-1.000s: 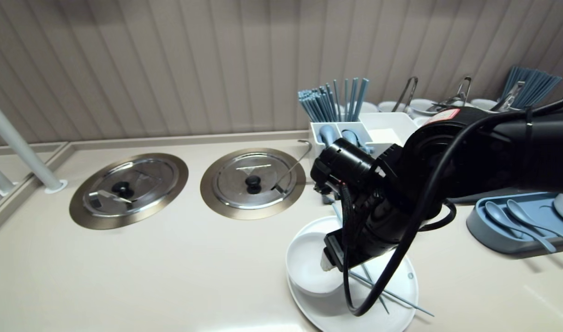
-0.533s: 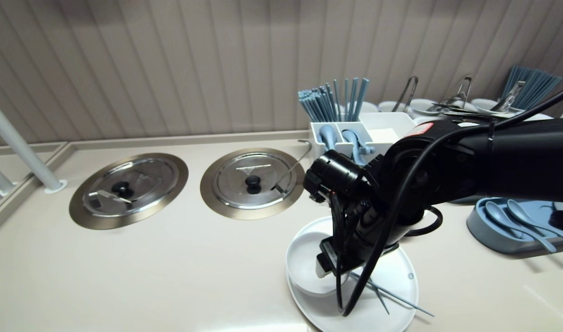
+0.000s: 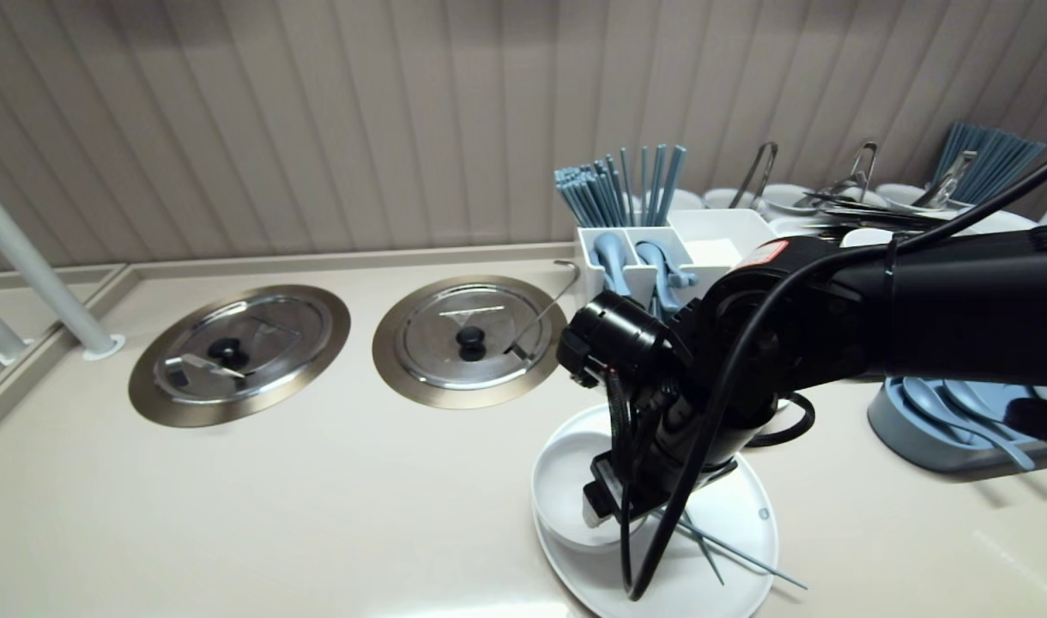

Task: Put the bowl back from the plate

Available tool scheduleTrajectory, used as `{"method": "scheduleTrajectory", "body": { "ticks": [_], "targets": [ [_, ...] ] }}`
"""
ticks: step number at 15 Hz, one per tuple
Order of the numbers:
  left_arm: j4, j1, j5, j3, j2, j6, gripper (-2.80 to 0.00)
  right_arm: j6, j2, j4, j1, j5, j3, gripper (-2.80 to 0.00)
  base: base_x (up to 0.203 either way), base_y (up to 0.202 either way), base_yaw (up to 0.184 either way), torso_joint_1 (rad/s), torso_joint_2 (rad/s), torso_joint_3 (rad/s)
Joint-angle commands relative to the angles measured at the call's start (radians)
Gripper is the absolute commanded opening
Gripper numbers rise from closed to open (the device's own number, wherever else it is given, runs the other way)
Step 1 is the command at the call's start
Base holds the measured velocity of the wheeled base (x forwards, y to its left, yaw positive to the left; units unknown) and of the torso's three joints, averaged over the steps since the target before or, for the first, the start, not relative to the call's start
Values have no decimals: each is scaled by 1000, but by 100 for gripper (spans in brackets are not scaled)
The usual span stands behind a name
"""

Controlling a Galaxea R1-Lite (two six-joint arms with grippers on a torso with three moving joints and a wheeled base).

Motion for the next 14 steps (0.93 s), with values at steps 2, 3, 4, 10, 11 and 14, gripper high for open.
{"method": "scheduleTrajectory", "body": {
  "ticks": [2,3,4,10,11,14],
  "targets": [
    [0,0,0,8,0,0,-280,3,1,5,4,-1,2,-280,0,0,0,0,0,0],
    [0,1,0,8,0,0,-280,3,1,5,4,-1,2,-280,0,0,0,0,0,0],
    [0,1,0,8,0,0,-280,3,1,5,4,-1,2,-280,0,0,0,0,0,0],
    [0,1,0,8,0,0,-280,9,-3,7,6,-34,3,-280,0,0,0,0,0,0],
    [0,1,0,8,0,0,-280,9,-5,7,6,-37,3,-280,0,0,0,0,0,0],
    [0,1,0,8,0,0,-280,16,-7,7,9,-37,2,-280,0,0,0,0,0,0]
  ]
}}
